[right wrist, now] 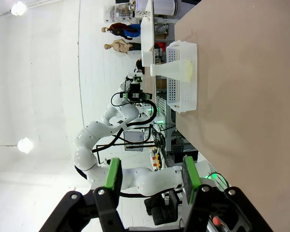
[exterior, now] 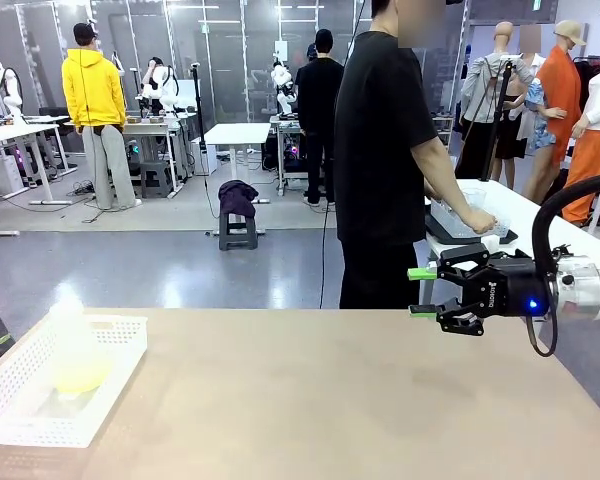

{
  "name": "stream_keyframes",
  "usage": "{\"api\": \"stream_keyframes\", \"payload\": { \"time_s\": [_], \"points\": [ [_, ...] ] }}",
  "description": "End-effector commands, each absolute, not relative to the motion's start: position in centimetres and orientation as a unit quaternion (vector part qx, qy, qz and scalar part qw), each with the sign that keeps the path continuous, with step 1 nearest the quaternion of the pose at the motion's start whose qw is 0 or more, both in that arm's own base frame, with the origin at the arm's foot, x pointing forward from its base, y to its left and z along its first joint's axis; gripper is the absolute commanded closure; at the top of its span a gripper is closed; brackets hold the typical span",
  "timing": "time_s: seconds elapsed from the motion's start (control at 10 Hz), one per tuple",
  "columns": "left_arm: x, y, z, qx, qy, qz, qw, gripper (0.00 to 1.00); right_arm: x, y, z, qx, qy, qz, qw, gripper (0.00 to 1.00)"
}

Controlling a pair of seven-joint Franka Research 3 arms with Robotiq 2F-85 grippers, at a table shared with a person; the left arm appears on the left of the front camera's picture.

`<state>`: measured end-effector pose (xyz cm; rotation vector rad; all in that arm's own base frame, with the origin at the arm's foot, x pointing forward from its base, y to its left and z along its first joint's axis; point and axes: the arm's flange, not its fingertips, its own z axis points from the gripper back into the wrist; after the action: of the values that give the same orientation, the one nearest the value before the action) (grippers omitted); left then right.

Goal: Prepare the solutions needed for the experiment.
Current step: When the human places the Big flask in the center of the table, pick up the Big flask and place it in the left Organizing basket.

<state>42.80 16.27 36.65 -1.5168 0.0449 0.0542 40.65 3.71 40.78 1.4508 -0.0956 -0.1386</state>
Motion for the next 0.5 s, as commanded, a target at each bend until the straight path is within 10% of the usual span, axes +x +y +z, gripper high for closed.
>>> {"api": "stream_keyframes", "payload": {
  "time_s": [0.0, 0.4],
  "points": [
    [43.50, 16.63, 36.73, -0.692, 0.027, -0.035, 0.720, 0.00, 40.67, 3.69, 40.88, 0.668, -0.045, -0.064, 0.740, 0.36],
    [42.80, 16.27, 36.65, -0.688, 0.020, 0.025, 0.725, 0.00, 40.67, 3.69, 40.88, 0.668, -0.045, -0.064, 0.740, 0.36]
  ]
}}
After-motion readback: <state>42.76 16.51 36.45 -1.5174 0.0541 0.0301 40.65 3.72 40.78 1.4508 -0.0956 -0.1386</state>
